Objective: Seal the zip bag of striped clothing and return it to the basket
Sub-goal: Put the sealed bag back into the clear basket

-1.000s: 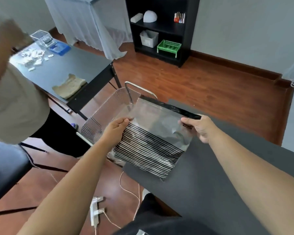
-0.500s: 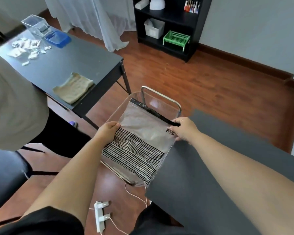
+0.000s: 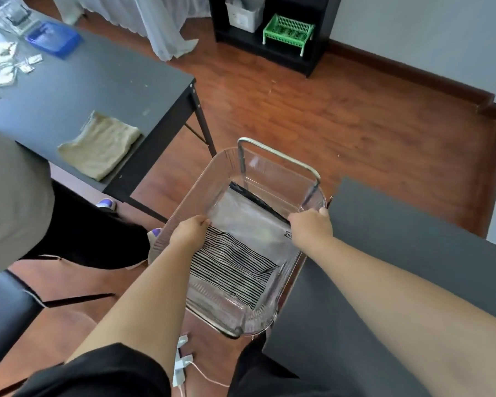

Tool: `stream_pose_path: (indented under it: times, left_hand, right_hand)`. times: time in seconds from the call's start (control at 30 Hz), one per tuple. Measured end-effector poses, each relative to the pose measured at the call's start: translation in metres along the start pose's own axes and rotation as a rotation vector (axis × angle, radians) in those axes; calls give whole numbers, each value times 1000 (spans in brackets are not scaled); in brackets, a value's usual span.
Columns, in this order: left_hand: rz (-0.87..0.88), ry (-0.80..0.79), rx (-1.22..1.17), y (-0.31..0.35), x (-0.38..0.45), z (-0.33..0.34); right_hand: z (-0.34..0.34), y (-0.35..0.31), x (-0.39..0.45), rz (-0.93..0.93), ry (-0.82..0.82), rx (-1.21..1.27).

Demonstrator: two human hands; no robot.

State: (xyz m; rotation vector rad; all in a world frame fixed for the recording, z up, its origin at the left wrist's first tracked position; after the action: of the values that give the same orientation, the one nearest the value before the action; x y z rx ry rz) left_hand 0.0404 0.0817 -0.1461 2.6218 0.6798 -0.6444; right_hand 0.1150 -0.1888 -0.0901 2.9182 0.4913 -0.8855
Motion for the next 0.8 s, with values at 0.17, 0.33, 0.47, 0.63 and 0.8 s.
stream_pose_path:
  times: [0.17,0.33,0.47,0.63,0.8]
  left_hand:
    - [-51,-79,-3,1,8,10]
    - [46,78,-32,27,-3,10]
    - [423,-39,244,75,-18,42]
    - [349,-208,366,67,-19,86]
    - [194,-210,251,53,-12,92]
  right_hand:
    - [6,-7,9,-5,-2,-82]
    - [20,-20,15,-80,43,-57]
    - [52,-47,3,-100,-111,114]
    - [95,-50,-6,84,-259,277]
    - [100,-49,14,129,-250,277]
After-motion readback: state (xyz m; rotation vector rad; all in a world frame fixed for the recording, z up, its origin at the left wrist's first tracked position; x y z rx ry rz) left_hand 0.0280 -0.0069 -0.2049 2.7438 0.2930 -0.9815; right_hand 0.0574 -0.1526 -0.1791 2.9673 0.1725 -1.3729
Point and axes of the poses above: each hand's wrist, its own x-axis towards the middle knuckle, its own z-axis out of the palm, y = z × x, the point moved 7 cm from there along x, towards the middle knuckle, and after that the axes turned 8 degrees about x, right-handed, at the moved point
